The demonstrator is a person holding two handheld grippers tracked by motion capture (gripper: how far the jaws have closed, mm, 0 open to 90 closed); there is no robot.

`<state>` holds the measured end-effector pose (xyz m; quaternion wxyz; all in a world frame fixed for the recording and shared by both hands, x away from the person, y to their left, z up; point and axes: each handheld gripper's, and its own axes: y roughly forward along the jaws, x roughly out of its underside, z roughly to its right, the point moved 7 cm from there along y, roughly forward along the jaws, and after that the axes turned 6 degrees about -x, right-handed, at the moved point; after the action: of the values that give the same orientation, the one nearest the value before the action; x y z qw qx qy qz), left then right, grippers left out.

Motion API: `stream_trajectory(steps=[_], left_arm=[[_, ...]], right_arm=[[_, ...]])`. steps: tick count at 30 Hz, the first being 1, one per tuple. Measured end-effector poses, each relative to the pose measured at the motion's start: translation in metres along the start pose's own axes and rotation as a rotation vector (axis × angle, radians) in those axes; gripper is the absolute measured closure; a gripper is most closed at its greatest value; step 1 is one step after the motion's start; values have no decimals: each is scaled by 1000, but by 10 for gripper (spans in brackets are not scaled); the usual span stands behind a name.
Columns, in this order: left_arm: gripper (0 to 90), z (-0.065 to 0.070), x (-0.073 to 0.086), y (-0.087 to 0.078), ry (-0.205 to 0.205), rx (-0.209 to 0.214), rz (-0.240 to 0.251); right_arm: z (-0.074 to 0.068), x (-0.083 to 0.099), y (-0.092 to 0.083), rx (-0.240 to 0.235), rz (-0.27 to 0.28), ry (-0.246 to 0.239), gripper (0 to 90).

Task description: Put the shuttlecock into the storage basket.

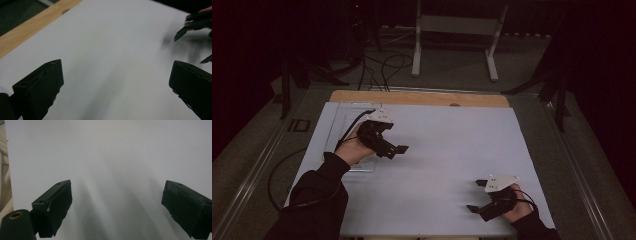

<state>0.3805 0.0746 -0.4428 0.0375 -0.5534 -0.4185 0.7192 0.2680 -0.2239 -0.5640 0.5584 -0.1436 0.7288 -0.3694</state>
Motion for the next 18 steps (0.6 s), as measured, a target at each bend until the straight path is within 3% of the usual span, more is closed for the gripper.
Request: stream_trajectory(steps=[18], left_arm=[[2,34,2,10,69,57,-10]], right_arm=[[-1,-3,2,-7,3,-5,95]])
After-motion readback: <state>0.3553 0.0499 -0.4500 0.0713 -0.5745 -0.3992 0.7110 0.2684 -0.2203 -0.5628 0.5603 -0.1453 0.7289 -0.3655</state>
